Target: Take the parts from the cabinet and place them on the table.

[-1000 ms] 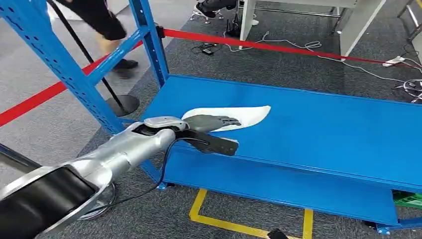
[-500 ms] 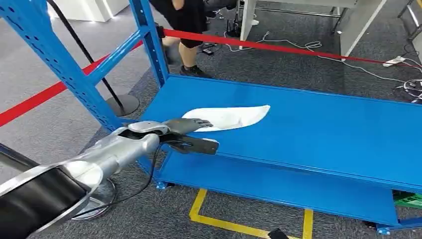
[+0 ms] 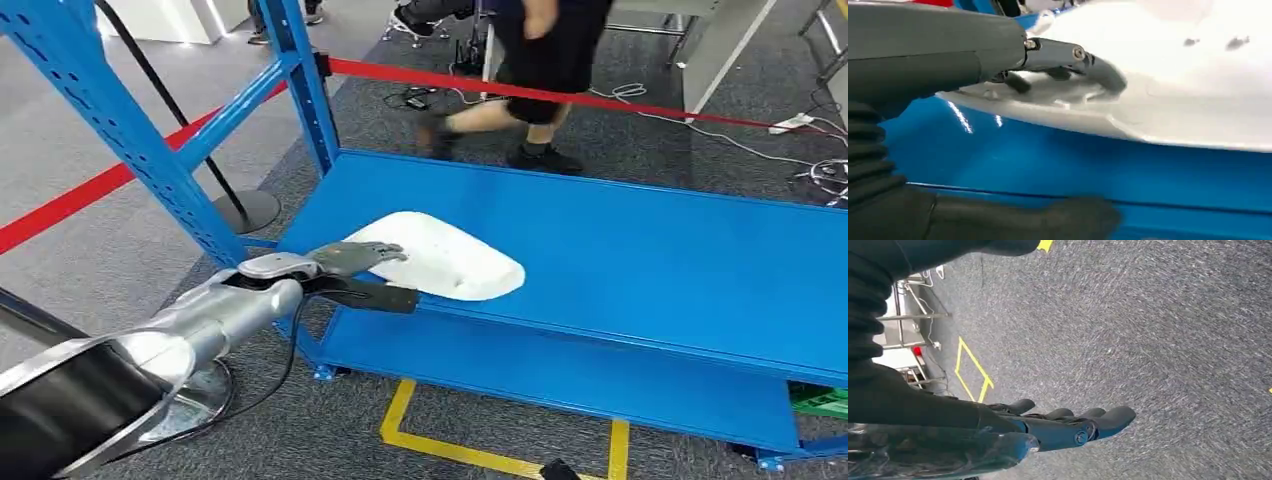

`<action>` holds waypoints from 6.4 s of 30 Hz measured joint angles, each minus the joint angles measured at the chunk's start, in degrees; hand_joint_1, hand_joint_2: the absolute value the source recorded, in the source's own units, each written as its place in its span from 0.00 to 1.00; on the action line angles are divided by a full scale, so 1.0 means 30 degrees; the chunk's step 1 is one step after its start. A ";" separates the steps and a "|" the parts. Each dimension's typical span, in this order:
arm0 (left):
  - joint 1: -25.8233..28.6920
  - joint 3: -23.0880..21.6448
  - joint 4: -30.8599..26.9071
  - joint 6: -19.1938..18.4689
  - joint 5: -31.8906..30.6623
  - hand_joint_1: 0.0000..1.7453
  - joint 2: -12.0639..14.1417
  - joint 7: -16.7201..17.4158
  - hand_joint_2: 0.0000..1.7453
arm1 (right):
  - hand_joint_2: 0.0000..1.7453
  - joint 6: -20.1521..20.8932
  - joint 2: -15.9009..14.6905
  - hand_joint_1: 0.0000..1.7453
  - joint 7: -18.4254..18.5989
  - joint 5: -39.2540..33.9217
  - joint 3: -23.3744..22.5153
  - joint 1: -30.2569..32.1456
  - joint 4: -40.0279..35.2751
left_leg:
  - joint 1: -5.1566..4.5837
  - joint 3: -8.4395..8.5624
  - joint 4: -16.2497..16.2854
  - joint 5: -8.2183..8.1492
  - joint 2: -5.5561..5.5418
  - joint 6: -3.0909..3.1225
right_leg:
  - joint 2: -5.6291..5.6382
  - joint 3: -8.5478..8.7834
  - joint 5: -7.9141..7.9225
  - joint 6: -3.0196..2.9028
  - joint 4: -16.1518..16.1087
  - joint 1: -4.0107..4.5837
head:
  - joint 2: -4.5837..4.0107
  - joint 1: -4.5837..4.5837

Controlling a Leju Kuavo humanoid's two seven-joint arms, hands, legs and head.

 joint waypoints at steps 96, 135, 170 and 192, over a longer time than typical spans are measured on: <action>-0.2254 0.0553 0.0954 -0.1195 -0.1617 1.00 0.0474 0.1334 1.00 | 1.00 -0.0495 -0.0066 0.00 -0.0299 -0.0181 -0.0393 0.0068 0.0015 | 0.0005 0.0005 0.0000 0.0053 -0.0001 0.0006 | 0.0003 0.0002 0.0049 -0.0031 -0.0009 0.0012 | 0.0000 0.0000; -0.1922 0.2609 0.0830 0.1648 0.0782 1.00 0.0342 -0.0642 1.00 | 1.00 -0.0663 -0.0073 0.00 -0.0401 -0.0313 -0.0845 0.0276 0.0029 | 0.0004 -0.0002 0.0000 0.0054 -0.0002 0.0008 | -0.0002 -0.0009 0.0050 -0.0033 -0.0011 0.0012 | 0.0000 0.0007; 0.7666 0.7954 -1.5346 0.5259 1.2393 1.00 -0.4218 -0.3934 1.00 | 1.00 -0.1443 -0.0066 0.00 -0.0313 -0.0889 -0.1829 0.0773 0.0029 | 0.0002 -0.0124 -0.0001 0.0025 -0.0014 0.0039 | -0.0022 -0.0087 0.0039 -0.0019 -0.0053 0.0010 | 0.0000 0.0007; 1.4250 0.5879 -2.2306 0.2302 1.2535 1.00 -0.2521 -0.8510 1.00 | 1.00 -0.1232 -0.0066 0.00 -0.4024 -0.3022 -0.3220 0.0942 0.0029 | 0.0000 -0.0127 -0.0001 0.0018 -0.0014 0.0050 | -0.0031 -0.0089 0.0038 -0.0017 -0.0058 0.0008 | 0.0000 0.0000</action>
